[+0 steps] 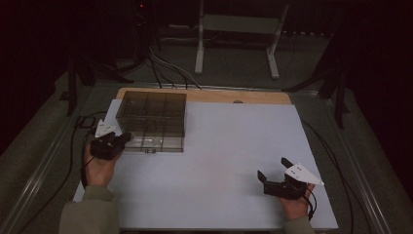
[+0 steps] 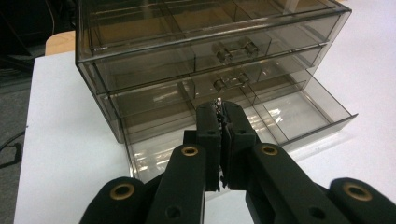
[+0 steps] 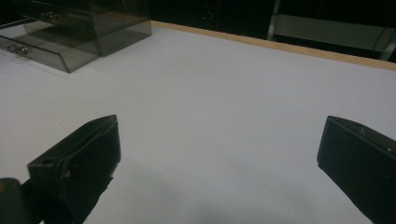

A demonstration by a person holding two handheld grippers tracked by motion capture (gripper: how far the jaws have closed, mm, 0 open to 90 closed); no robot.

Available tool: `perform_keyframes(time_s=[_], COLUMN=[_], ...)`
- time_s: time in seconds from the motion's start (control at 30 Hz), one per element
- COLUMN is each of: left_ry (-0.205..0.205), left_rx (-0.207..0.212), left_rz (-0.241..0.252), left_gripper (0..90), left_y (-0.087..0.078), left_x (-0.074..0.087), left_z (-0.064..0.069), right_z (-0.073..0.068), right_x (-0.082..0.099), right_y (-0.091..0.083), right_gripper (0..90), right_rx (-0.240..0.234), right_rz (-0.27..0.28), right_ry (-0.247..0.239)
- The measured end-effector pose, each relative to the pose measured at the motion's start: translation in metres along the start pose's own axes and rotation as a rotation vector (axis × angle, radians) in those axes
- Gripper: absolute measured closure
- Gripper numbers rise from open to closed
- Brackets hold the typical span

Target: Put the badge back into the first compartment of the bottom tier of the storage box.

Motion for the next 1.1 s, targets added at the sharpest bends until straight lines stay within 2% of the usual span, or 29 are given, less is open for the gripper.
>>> perform_keyframes(time_s=[0.53, 0.77, 0.83, 1.1], left_ry=[0.004, 0.021, 0.041, 0.050], left_rx=[-0.022, -0.036, -0.047, -0.067], left_rz=[0.002, -0.007, -0.023, -0.044], left_gripper=[88.4, 88.4, 88.4, 88.4], left_y=[0.003, 0.007, 0.011, 0.018], left_x=[-0.006, -0.009, -0.010, -0.010], left_z=[-0.002, -0.004, -0.005, -0.008], right_z=[-0.001, -0.001, -0.001, -0.001], right_x=[0.000, 0.000, 0.000, 0.000], right_y=[0.001, 0.001, 0.000, 0.001], right_gripper=[0.0, 0.0, 0.0, 0.0], right_rx=[-0.002, -0.002, -0.002, -0.002], right_rz=[-0.003, -0.003, -0.003, -0.003], right_ry=[0.000, -0.001, -0.001, -0.001])
Point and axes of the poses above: each handheld gripper's, and its own axes: y roughly forward along the jaws, x roughly out of its underside, z roughly to its right, the point moved 4 cm from there along y, roughly forward along the jaws, and after that the axes turned 4 degrees about -y, right-handed, at the moved point
